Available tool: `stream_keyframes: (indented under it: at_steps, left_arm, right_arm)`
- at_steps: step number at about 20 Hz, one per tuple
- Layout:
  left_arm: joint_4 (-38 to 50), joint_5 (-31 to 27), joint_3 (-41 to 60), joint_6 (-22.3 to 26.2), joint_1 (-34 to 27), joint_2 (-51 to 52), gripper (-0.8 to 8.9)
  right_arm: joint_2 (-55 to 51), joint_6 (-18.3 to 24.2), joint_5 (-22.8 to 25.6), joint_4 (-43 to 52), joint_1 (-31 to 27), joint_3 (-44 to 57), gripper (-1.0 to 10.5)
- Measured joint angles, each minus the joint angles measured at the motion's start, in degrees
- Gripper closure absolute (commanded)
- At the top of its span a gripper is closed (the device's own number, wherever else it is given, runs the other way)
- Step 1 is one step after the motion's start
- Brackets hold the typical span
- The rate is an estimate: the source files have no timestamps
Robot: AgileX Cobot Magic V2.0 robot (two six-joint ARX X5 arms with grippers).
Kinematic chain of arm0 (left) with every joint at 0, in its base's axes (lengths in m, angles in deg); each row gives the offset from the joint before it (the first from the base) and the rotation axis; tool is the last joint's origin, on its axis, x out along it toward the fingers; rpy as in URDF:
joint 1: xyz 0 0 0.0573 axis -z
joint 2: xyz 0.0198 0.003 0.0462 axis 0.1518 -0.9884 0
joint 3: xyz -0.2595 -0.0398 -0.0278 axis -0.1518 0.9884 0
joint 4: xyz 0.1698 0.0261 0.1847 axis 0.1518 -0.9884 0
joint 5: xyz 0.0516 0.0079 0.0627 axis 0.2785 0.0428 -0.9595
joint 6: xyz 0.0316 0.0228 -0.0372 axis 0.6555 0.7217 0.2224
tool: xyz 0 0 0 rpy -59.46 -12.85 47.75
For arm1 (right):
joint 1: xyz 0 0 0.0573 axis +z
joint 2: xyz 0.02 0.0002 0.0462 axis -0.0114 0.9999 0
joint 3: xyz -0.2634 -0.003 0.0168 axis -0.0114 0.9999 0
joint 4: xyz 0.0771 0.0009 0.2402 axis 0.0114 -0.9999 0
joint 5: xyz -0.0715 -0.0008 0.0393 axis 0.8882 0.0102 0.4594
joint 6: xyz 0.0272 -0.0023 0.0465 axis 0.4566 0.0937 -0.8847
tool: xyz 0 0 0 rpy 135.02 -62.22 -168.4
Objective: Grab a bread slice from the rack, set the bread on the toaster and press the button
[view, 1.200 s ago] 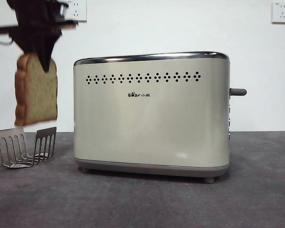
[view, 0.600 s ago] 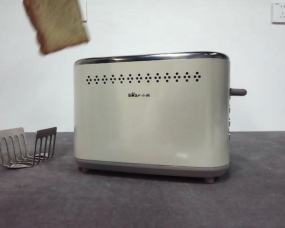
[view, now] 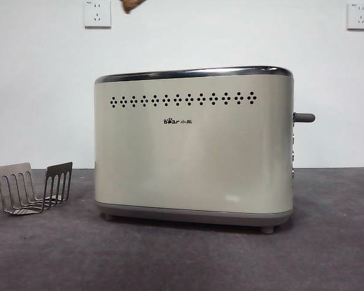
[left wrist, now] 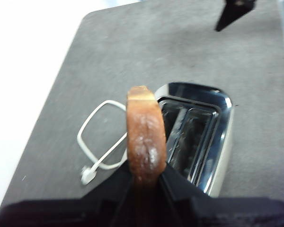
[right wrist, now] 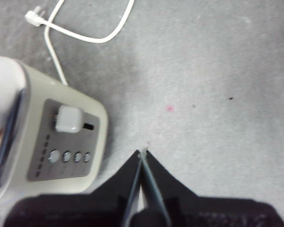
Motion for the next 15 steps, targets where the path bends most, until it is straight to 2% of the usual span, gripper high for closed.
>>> stream_keyframes:
  at_steps: [6, 11, 15]
  left_arm:
    - [0.0, -0.37, 1.25, 1.29, 7.23, -0.79, 8.26]
    - [-0.04, -4.26, 5.9, 1.46, 8.61, -0.83, 8.26]
    - [-0.02, -4.76, 8.41, 4.94, 9.18, -0.9, 8.26]
  right_arm:
    - [0.02, 0.0, 0.37, -1.16, 0.0, 0.0, 9.5]
    - [0.02, 1.46, 0.37, -2.01, 0.0, 0.0, 9.5]
    - [0.02, 1.95, 0.37, -2.01, 0.0, 0.0, 9.5]
